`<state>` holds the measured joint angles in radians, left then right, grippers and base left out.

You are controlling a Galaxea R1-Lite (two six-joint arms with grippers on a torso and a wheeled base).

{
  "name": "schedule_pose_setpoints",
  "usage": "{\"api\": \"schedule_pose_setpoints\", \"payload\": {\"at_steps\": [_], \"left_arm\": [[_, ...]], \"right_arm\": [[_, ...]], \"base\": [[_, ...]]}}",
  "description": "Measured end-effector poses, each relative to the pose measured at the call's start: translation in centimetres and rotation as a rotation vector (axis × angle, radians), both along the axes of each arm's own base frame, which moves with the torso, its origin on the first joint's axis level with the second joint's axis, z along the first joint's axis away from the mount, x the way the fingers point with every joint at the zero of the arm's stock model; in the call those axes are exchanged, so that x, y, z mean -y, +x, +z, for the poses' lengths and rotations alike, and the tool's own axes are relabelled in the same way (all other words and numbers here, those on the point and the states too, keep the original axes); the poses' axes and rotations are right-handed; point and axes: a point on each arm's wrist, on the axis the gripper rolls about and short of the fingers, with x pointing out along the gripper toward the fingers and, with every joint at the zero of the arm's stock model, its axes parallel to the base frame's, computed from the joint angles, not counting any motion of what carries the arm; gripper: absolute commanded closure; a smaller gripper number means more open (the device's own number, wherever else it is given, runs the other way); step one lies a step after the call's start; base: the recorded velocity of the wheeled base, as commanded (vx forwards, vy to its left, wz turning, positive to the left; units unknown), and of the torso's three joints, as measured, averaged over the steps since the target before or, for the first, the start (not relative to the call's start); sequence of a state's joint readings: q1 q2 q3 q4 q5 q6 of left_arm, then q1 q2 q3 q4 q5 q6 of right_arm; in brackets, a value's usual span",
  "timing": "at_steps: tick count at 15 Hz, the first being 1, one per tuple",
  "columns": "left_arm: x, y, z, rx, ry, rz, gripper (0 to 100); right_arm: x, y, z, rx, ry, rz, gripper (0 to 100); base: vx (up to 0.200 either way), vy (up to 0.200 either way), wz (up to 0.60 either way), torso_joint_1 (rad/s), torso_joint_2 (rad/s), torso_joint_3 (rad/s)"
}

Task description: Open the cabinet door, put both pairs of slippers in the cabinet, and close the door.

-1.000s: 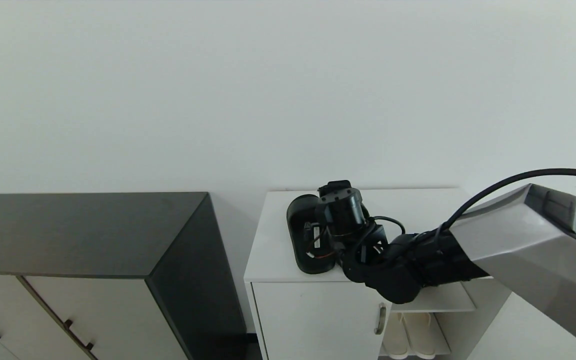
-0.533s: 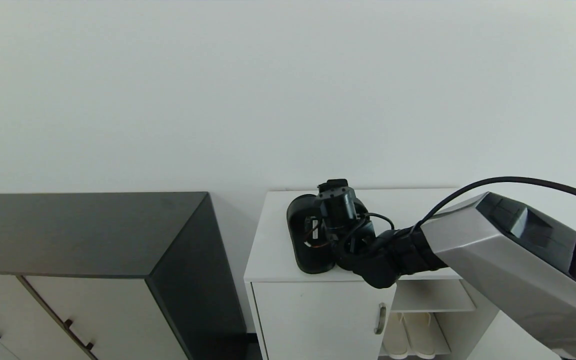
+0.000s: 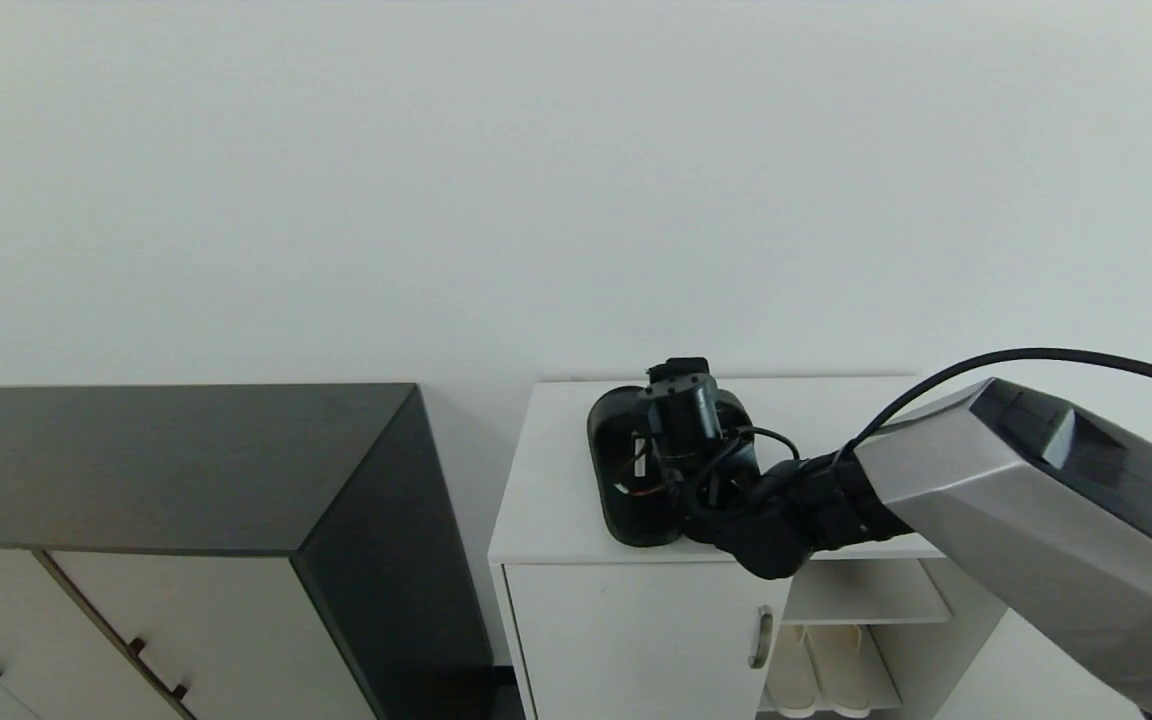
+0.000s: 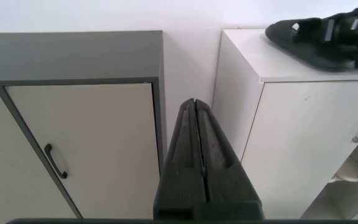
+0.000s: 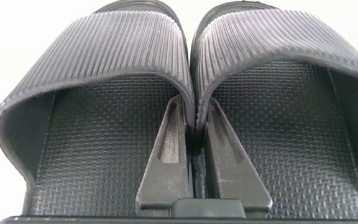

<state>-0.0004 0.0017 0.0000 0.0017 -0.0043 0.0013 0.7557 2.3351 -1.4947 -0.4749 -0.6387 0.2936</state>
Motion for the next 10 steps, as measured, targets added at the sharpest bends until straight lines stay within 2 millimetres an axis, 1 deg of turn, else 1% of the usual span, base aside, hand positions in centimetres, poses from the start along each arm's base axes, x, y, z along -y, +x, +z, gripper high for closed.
{"api": "schedule_pose_setpoints", "payload": {"at_steps": [2, 3, 5, 7, 8, 10], "left_arm": [[0.0, 0.0, 0.0, 0.000, 0.000, 0.000, 100], [0.0, 0.0, 0.0, 0.000, 0.000, 0.000, 100], [0.0, 0.0, 0.0, 0.000, -0.001, -0.001, 100], [0.0, 0.0, 0.0, 0.000, -0.001, -0.001, 100], [0.0, 0.0, 0.0, 0.000, -0.001, -0.001, 100], [0.0, 0.0, 0.0, 0.000, -0.001, -0.001, 100]], "right_arm": [[1.0, -2.7, 0.9, -0.024, 0.014, 0.058, 100], [1.9, -4.4, 1.4, -0.039, 0.020, 0.110, 100], [4.1, -8.6, 2.1, -0.081, 0.019, 0.282, 100], [5.9, -12.3, 3.6, -0.081, 0.030, 0.477, 100], [6.5, -13.5, 4.3, -0.066, 0.034, 0.520, 100], [7.3, -14.6, 5.3, -0.044, 0.045, 0.532, 100]], "base": [[0.000, 0.000, 0.00, 0.000, 0.00, 0.000], [0.000, 0.000, 0.00, 0.000, 0.00, 0.000], [0.000, 0.000, 0.00, 0.000, 0.00, 0.000], [0.000, 0.000, 0.00, 0.000, 0.00, 0.000], [0.000, 0.000, 0.00, 0.000, 0.00, 0.000], [-0.200, 0.000, 0.00, 0.002, 0.00, 0.005]]}}
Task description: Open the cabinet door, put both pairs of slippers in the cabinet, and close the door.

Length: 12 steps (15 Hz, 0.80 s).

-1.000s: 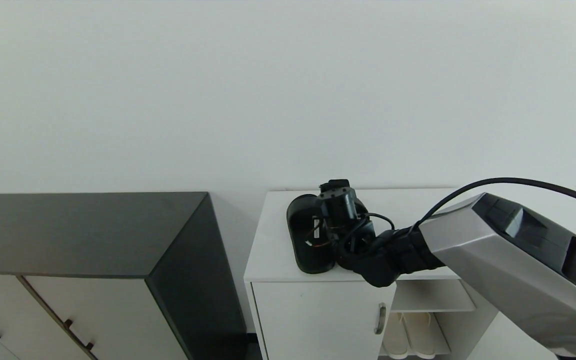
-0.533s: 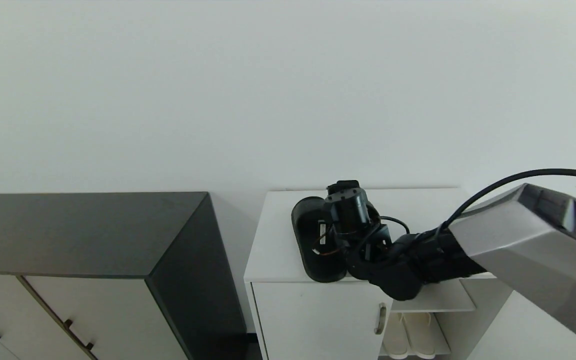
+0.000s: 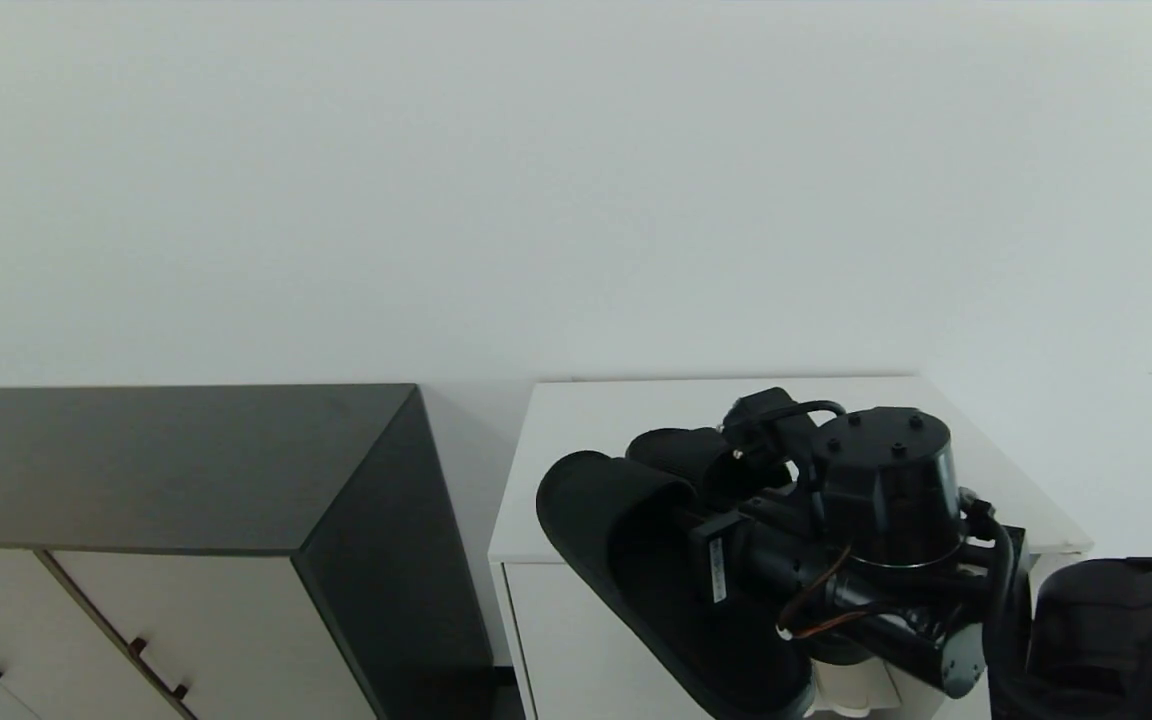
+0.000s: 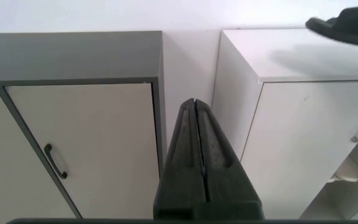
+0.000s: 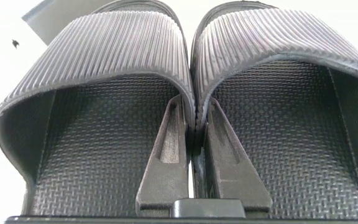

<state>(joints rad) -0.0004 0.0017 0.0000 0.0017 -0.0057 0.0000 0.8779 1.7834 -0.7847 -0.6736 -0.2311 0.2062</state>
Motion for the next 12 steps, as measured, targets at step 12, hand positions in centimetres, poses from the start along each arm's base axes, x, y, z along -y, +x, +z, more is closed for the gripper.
{"api": "schedule_pose_setpoints", "payload": {"at_steps": [12], "left_arm": [[0.00, 0.00, 0.00, 0.000, 0.000, 0.000, 100]], "right_arm": [[0.28, -1.27, 0.38, 0.020, -0.011, 0.035, 100]], "base": [[-0.200, 0.000, 0.00, 0.002, 0.00, 0.004]]}}
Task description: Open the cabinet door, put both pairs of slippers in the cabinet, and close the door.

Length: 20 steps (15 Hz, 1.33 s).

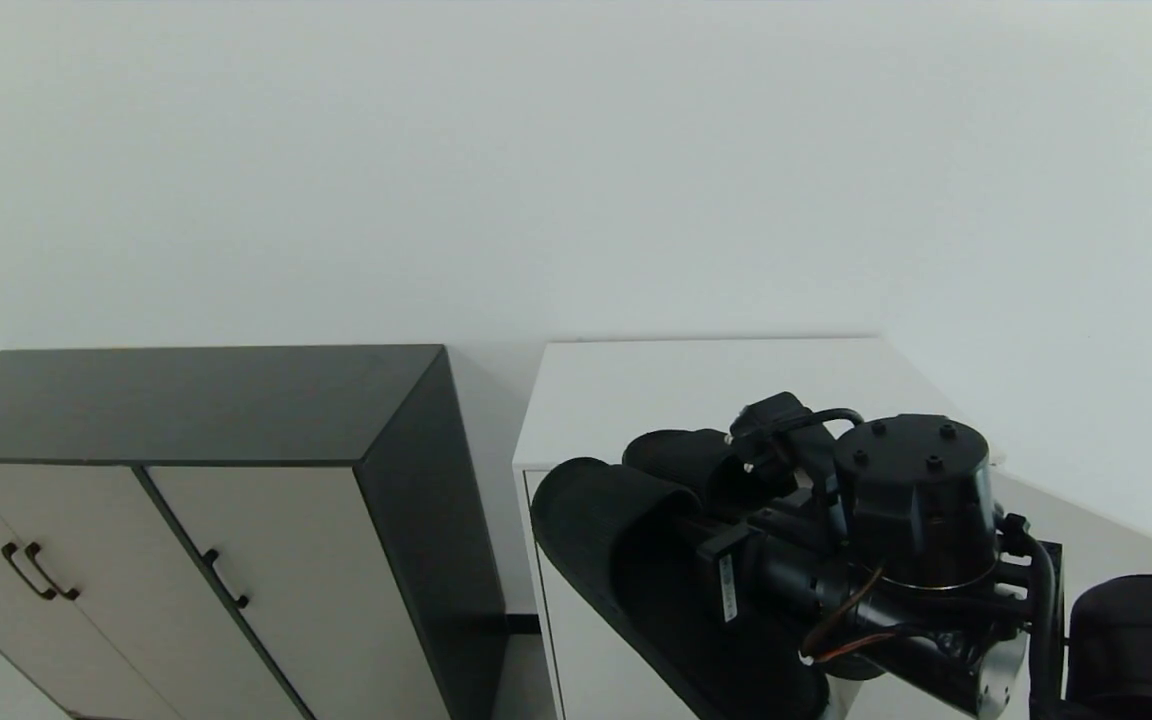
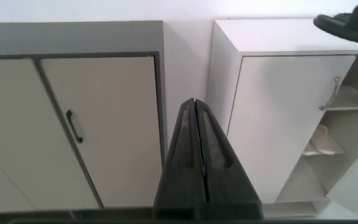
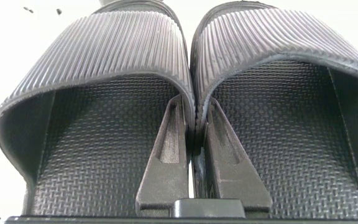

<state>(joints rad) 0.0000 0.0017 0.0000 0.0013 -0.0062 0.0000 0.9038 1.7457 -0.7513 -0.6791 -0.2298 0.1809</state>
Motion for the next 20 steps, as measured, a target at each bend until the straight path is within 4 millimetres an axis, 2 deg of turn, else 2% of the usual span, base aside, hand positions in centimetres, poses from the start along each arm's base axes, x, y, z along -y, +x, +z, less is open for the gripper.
{"api": "schedule_pose_setpoints", "payload": {"at_steps": [1, 12, 20], "left_arm": [[0.00, 0.00, -0.01, -0.001, 0.000, 0.000, 100], [0.00, 0.00, 0.00, 0.000, 0.000, 0.000, 100], [0.00, 0.00, 0.00, 0.000, 0.003, 0.000, 100]], "right_arm": [[-0.02, -0.03, -0.01, 0.000, 0.000, 0.001, 100], [0.02, -0.07, -0.19, 0.024, 0.003, 0.007, 100], [-0.05, 0.00, -0.37, 0.027, 0.004, 0.006, 100]], "base": [[-0.200, 0.000, 0.00, -0.002, 0.01, 0.007], [0.000, 0.000, 0.00, 0.000, 0.00, 0.000], [0.000, -0.200, 0.00, 0.002, 0.01, 0.002]]}}
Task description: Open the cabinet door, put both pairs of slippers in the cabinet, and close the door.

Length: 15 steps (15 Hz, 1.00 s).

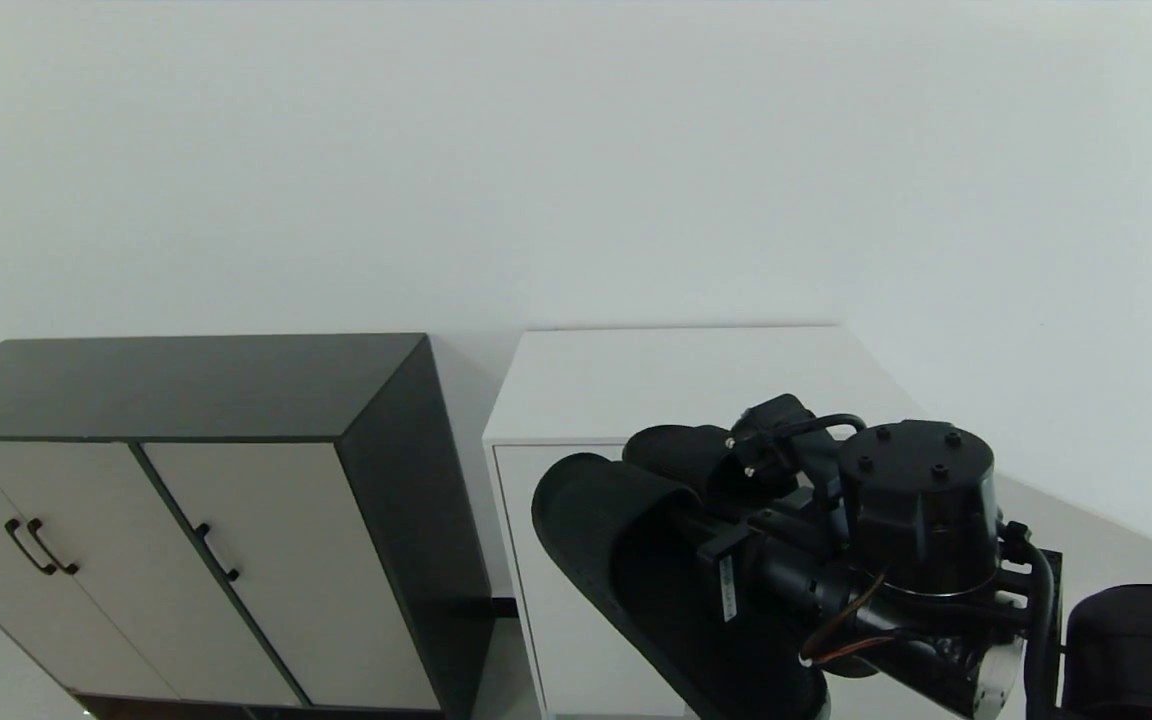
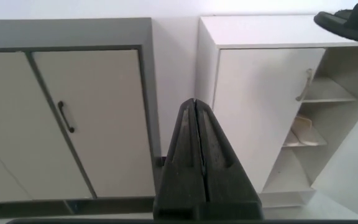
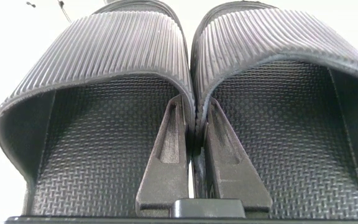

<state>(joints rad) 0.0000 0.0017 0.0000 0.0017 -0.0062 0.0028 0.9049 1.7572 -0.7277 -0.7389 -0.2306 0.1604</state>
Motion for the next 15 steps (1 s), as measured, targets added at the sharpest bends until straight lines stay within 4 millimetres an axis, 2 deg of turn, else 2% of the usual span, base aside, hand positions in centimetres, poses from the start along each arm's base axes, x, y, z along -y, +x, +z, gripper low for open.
{"api": "schedule_pose_setpoints", "payload": {"at_steps": [13, 15], "left_arm": [[0.00, 0.00, 0.00, 0.000, 0.001, -0.001, 100], [0.00, 0.00, 0.00, 0.000, 0.000, 0.001, 100]], "right_arm": [[0.54, 0.05, -0.83, 0.016, 0.027, 0.002, 100], [0.64, 0.40, -0.98, 0.056, 0.046, 0.006, 100]], "base": [[0.000, -0.200, 0.00, 0.002, 0.00, 0.003], [0.000, 0.000, 0.00, 0.000, 0.00, 0.000]]}}
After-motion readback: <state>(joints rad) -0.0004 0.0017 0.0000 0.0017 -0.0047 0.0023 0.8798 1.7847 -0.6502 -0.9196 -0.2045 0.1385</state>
